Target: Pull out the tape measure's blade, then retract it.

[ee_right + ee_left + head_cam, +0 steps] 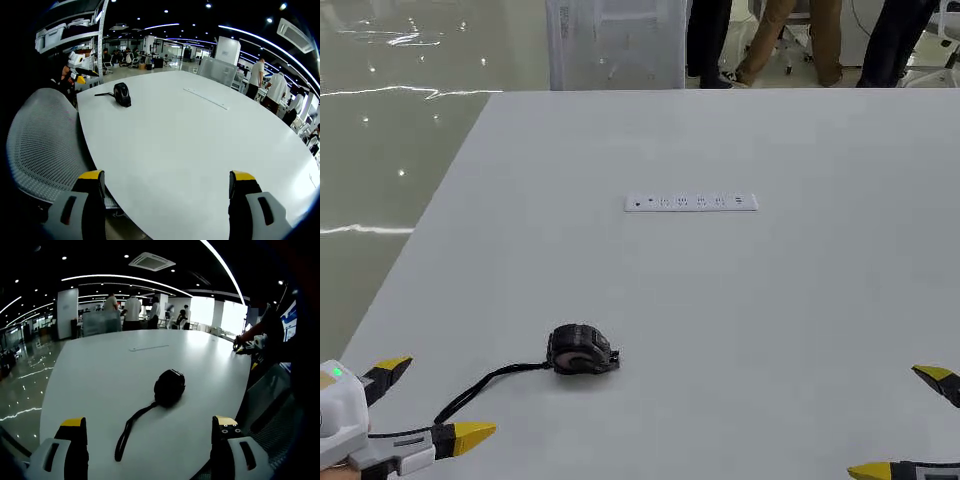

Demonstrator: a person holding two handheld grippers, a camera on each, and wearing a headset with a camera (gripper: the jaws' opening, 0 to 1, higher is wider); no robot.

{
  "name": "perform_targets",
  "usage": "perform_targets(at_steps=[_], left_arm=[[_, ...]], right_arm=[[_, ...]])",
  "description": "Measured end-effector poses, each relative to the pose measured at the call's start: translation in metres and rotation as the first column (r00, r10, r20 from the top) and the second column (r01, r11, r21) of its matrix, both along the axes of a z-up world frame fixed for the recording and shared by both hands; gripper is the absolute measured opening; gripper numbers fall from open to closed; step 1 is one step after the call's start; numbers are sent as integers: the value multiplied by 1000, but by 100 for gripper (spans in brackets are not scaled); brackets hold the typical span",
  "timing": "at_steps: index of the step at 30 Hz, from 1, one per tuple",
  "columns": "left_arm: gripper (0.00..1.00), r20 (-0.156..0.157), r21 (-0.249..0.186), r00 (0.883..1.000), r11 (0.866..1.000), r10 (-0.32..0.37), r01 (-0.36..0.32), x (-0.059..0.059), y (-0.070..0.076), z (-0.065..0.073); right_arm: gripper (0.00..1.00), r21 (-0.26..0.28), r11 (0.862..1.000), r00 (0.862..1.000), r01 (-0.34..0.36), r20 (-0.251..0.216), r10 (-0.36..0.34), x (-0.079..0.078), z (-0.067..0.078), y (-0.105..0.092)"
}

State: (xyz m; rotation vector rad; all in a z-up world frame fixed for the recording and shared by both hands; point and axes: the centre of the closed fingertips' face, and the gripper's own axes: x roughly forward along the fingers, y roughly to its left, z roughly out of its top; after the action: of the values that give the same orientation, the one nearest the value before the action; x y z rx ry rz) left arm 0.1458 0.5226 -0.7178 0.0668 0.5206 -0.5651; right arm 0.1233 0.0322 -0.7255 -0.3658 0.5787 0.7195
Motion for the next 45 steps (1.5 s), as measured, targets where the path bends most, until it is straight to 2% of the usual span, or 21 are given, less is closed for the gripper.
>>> perform_targets(at_steps=[5, 6, 7, 12, 13, 15, 16, 18, 20, 25, 27, 29, 31, 33, 34, 36, 37, 39, 42, 43, 45], left_arm=[[100, -28, 18, 999, 999, -40, 41, -6, -7, -8], [100, -32, 15, 999, 999, -41, 41, -6, -7, -9], [100, -49, -11, 998, 999, -40, 40, -6, -9, -9], [100, -61, 11, 997, 999, -50, 50, 3, -10, -9], [100, -61, 15, 996, 998, -63, 64, 5, -12, -8], [100, -3, 38, 992, 991, -127, 127, 11, -19, 0], [100, -7, 43, 991, 990, -135, 135, 13, -20, 1], [100, -45, 33, 990, 990, -136, 137, 18, -23, 0], [100, -55, 59, 984, 983, -169, 172, 23, -28, 2], [98, -88, 65, 968, 968, -237, 243, 37, -44, 7], [98, -114, 81, 956, 957, -270, 280, 41, -49, 6], [99, -117, 82, 949, 950, -291, 302, 47, -55, 7], [100, -134, 109, 936, 934, -326, 341, 53, -61, 4], [99, -147, 170, 920, 907, -362, 384, 59, -63, 0], [98, -151, 186, 906, 888, -396, 420, 60, -68, -1], [96, -164, 200, 890, 869, -426, 453, 63, -75, -2], [94, -175, 225, 875, 847, -451, 481, 64, -79, -2], [92, -180, 254, 857, 819, -482, 514, 67, -86, -2], [91, -198, 303, 817, 759, -542, 577, 74, -98, -6], [91, -203, 300, 812, 754, -548, 584, 75, -102, -6], [91, -224, 288, 789, 735, -572, 614, 76, -110, -7]], right_arm=[[100, 35, 999, 1000, 1, -18, 0, 0, 1, 4], [100, 35, 999, 1000, -1, -18, 1, 0, 1, 5], [100, 37, 999, 1000, -2, -22, 3, 1, 0, 6], [100, 48, 999, 1000, -12, -24, 13, 12, 7, 14], [100, 50, 999, 1000, -19, -22, 20, 14, 9, 17], [100, 44, 998, 999, -43, -19, 44, 18, 12, 22], [100, 43, 998, 998, -54, -19, 55, 19, 12, 25], [100, 13, 997, 997, -78, 8, 78, 25, 15, 29], [100, 21, 996, 996, -85, -2, 85, 31, 14, 31], [100, -12, 994, 993, -113, 34, 113, 51, 11, 45], [100, -8, 991, 990, -136, 25, 137, 56, 9, 55], [100, 0, 988, 988, -153, 28, 153, 61, 8, 63], [100, -19, 982, 982, -188, 27, 188, 65, 5, 71], [100, -20, 979, 979, -204, 25, 204, 70, 5, 79], [100, -12, 976, 976, -216, 26, 217, 72, 6, 85], [100, -8, 969, 968, -248, 47, 248, 74, 9, 94], [100, -6, 963, 962, -268, 55, 268, 76, 11, 100], [100, 4, 955, 954, -296, 57, 295, 76, 12, 110], [99, 6, 939, 938, -343, 50, 343, 78, 9, 124], [98, 4, 936, 935, -353, 44, 353, 79, 7, 127], [96, 3, 929, 928, -371, 39, 371, 82, 5, 133]])
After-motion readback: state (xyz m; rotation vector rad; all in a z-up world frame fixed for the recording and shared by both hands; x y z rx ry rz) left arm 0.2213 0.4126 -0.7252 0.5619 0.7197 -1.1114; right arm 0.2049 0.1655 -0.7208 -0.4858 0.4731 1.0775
